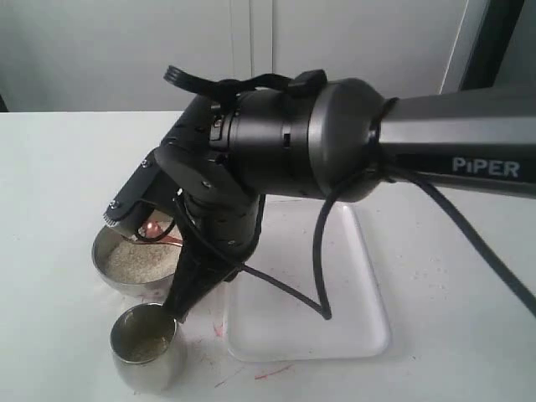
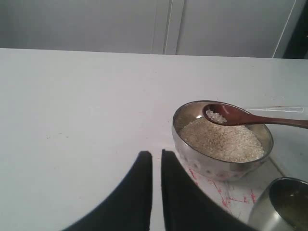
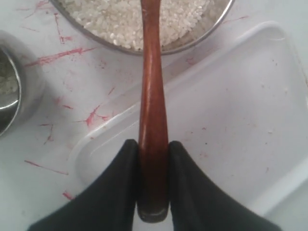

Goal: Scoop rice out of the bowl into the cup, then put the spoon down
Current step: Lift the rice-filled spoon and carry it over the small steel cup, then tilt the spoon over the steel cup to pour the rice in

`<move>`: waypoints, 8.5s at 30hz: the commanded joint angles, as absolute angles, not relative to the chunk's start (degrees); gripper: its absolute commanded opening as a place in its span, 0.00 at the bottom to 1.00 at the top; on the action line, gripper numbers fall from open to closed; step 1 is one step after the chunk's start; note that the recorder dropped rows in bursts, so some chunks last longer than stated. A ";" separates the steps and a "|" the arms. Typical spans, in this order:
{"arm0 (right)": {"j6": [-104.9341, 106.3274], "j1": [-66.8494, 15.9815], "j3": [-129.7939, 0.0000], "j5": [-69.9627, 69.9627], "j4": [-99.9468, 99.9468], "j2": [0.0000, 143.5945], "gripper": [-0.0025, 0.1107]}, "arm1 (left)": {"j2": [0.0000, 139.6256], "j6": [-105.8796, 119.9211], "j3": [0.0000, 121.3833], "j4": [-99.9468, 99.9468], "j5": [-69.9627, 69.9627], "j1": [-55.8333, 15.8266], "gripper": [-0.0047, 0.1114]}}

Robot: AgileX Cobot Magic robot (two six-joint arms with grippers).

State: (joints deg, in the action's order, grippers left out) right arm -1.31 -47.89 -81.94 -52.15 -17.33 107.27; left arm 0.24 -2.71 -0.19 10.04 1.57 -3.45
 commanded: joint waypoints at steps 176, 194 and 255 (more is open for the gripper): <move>-12.44 -54.89 -44.53 -28.65 -69.15 84.15 0.02 | 0.00 -2.81 0.00 10.57 1.36 -3.59 0.16; -16.44 -58.22 -41.09 -29.54 -71.00 84.68 0.02 | 0.00 -2.81 0.00 10.57 1.36 -3.59 0.16; -26.57 -62.92 -40.54 -36.91 -77.89 84.68 0.02 | 0.00 -2.81 0.00 10.57 1.36 -3.59 0.16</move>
State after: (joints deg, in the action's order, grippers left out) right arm -26.31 -62.87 -40.73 -37.46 -78.26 84.77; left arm 0.24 -2.71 -0.19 10.04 1.57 -3.45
